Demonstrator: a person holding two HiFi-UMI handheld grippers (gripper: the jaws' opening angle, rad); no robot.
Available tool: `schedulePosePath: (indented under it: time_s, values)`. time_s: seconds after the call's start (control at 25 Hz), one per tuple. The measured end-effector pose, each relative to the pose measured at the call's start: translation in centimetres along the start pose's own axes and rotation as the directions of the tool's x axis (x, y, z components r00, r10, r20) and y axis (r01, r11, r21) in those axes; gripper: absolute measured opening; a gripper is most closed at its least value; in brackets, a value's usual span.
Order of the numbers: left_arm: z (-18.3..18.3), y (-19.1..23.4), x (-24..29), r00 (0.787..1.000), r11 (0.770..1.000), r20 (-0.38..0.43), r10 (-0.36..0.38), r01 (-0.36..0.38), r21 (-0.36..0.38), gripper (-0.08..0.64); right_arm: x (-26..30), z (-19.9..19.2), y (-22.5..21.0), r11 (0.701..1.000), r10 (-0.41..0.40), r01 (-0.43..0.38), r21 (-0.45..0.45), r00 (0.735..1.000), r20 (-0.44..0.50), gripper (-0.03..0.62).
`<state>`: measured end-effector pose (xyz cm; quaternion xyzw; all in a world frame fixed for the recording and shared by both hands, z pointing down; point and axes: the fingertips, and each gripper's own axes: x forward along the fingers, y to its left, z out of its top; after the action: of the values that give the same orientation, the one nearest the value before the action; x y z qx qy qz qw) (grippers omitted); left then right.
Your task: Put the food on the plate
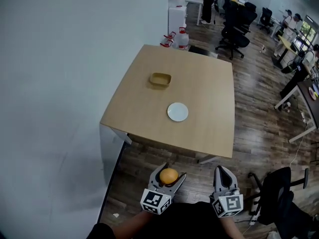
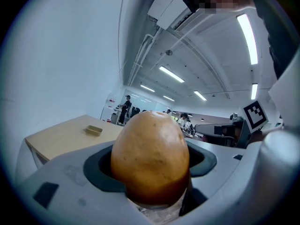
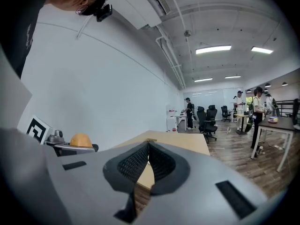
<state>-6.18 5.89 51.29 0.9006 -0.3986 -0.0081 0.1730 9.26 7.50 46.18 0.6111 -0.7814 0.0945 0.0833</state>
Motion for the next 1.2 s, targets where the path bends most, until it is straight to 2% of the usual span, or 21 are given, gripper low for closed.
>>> schedulePosePath:
  time_s: [0.32,0.48,0.68,0.96,1.08,1.2]
  values:
    - [0.2,4.7,1.3,1.000,1.000,-0.003,0.014,-0.014,-0.027,0.331,3.1,-0.5,0.5,0.999,-0.032,0.033,0.035,0.999,-0.035,0.060]
    - [-0.2,6.2,3.3,1.000,0.999,-0.016,0.020,-0.020,-0.030,0.331,5.2,-0.3,0.3,1.000,-0.022,0.022,-0.001,0.999,-0.045,0.060]
    - [0.1,7.4,5.2,0.999,0.999,-0.018,0.031,-0.031,-0.024,0.331,7.6,-0.8,-0.6,0.998,-0.010,0.012,0.055,0.999,-0.043,0.060]
    - [1.0,10.2,9.4,0.997,0.997,-0.026,0.073,-0.073,0.010,0.331,12.7,-0.2,-2.2,0.997,0.054,-0.053,0.054,0.999,-0.007,0.060]
    - [0.5,12.3,12.2,0.993,0.994,-0.062,0.105,-0.104,0.009,0.331,15.6,0.3,-3.5,0.995,0.074,-0.073,0.069,0.997,-0.005,0.060]
    - [-0.4,14.2,15.4,0.987,0.995,-0.125,0.100,-0.100,0.003,0.331,18.7,1.1,-4.9,0.994,0.081,-0.081,0.069,0.997,-0.005,0.060]
